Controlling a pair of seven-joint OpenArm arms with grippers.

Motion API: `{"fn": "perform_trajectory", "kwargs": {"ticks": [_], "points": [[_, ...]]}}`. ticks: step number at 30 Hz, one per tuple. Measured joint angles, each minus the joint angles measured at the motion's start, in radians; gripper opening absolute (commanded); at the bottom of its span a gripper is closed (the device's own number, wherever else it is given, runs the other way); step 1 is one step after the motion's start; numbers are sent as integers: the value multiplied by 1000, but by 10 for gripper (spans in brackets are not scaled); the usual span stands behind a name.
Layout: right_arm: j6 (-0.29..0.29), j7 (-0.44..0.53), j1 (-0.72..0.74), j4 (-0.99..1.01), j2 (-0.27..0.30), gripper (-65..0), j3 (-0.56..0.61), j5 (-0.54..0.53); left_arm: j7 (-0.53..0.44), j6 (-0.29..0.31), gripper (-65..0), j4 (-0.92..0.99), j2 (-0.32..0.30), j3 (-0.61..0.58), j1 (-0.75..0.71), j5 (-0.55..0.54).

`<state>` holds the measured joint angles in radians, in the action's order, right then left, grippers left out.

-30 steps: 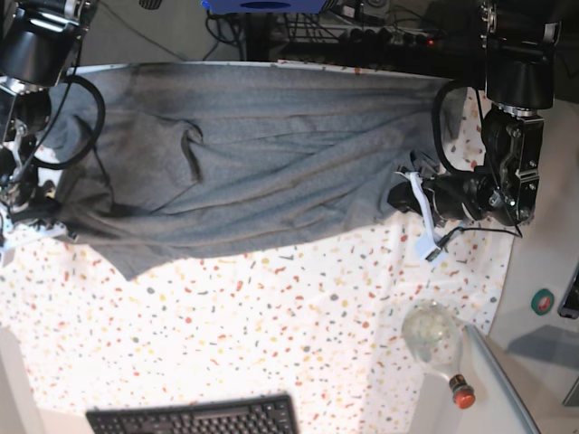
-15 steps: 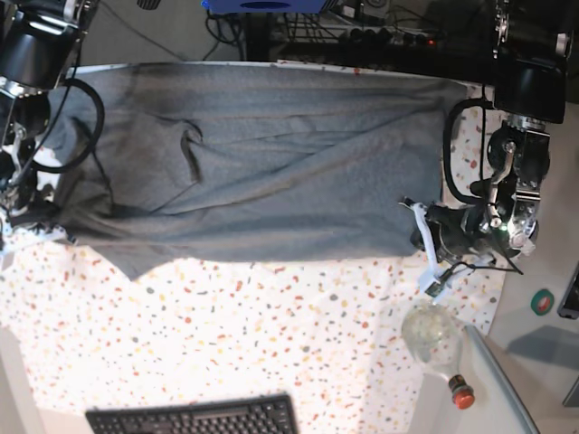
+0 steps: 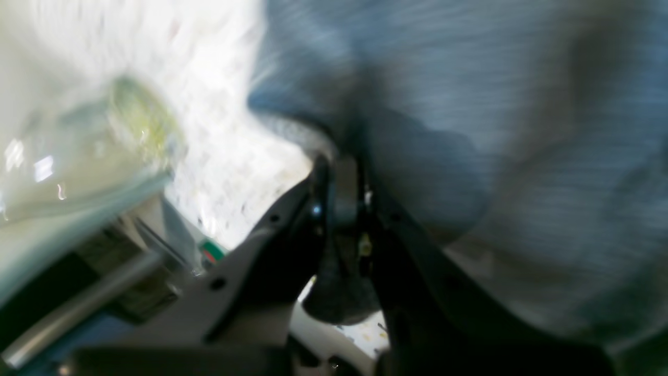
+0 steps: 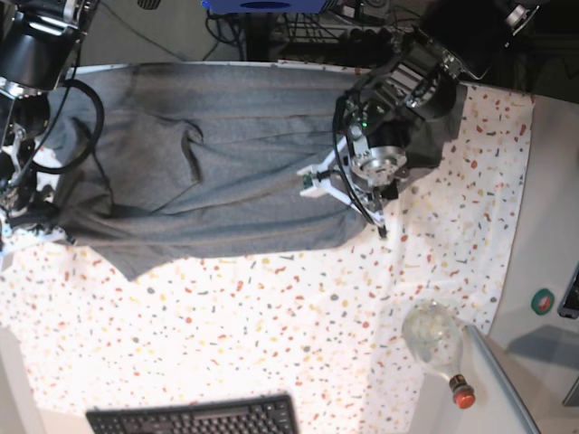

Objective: Layout the t-shirt on the table in an organized manner, then fold the t-shirt properly
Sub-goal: 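Move the left gripper onto the shirt body and grasp the fabric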

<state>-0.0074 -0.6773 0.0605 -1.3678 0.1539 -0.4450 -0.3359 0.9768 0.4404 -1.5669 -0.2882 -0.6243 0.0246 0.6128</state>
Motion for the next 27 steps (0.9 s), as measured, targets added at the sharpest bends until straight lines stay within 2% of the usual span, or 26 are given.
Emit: {"fn": "perform_trajectory", "kwargs": {"ticks": [10,23,27], "points": [[0,0,0,0,0,-650,0,0,0,-3,-650,1,-6,-68,-70,173],[0,0,0,0,0,-650,0,0,0,2,-650,-3,-9,-69,-116,185],[0,0,0,0,-1,-650,0,0,0,2,-522,-23,-9,-67,-126,183]]}}
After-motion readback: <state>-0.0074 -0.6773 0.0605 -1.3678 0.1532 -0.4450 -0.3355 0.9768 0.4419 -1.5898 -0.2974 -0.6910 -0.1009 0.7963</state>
